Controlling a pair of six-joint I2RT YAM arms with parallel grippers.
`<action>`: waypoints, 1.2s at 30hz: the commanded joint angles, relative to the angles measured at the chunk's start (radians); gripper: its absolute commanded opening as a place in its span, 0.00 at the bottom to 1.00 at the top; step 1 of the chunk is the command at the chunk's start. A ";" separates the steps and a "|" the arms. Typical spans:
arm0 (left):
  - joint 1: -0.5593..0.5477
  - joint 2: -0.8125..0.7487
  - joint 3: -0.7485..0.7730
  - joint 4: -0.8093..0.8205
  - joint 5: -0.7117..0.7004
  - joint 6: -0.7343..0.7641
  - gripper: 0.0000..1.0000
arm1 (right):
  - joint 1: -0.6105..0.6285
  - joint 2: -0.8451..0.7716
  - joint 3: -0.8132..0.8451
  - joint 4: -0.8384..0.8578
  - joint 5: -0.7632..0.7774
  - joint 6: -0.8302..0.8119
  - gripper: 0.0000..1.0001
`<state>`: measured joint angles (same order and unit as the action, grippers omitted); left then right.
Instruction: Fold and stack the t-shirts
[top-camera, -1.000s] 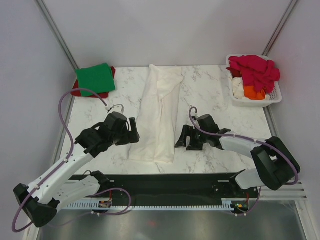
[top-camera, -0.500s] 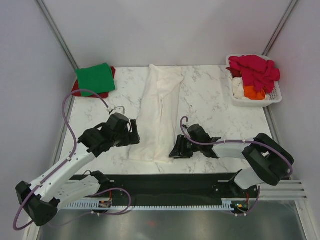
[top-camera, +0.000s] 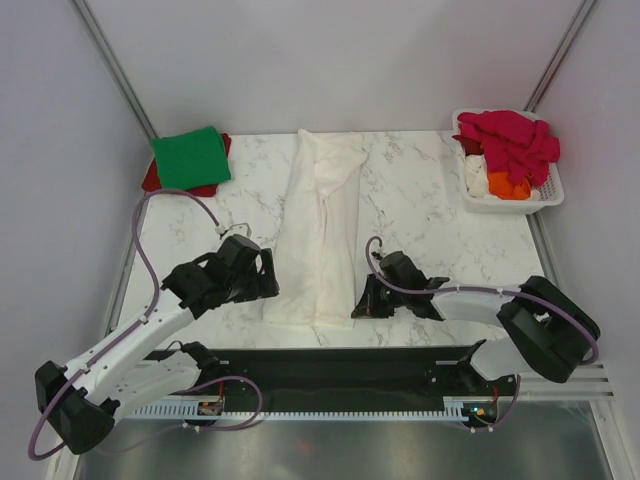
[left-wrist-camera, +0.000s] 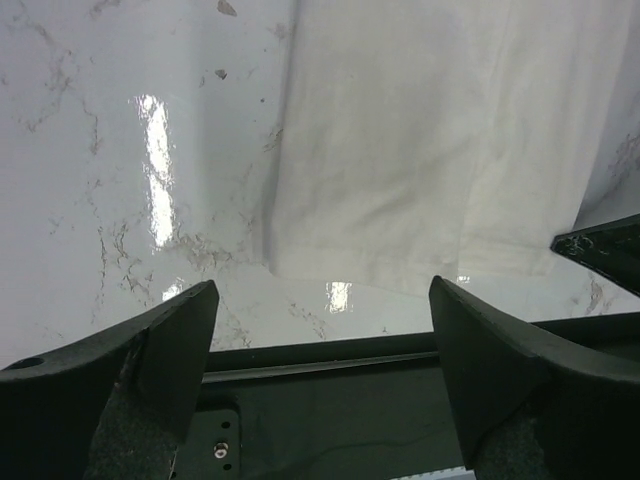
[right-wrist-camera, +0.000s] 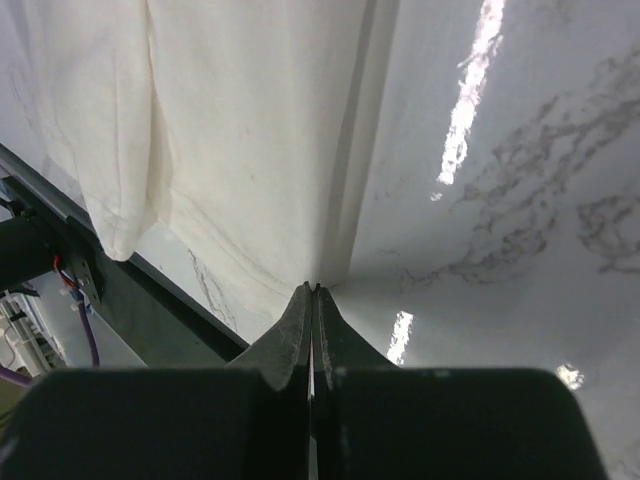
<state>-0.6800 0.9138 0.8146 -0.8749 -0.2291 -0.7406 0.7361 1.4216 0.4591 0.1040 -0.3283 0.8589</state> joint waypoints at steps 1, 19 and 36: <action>0.005 -0.033 -0.035 0.031 0.026 -0.054 0.93 | -0.004 -0.098 -0.034 -0.101 0.064 -0.035 0.00; -0.001 -0.026 -0.284 0.249 0.223 -0.177 0.85 | -0.004 -0.412 -0.053 -0.428 0.169 -0.057 0.73; -0.006 0.074 -0.416 0.445 0.307 -0.226 0.72 | 0.011 -0.204 -0.125 -0.122 0.040 0.025 0.57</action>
<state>-0.6811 0.9771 0.4198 -0.4965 0.0536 -0.9192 0.7334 1.1820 0.3752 -0.0647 -0.2867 0.8639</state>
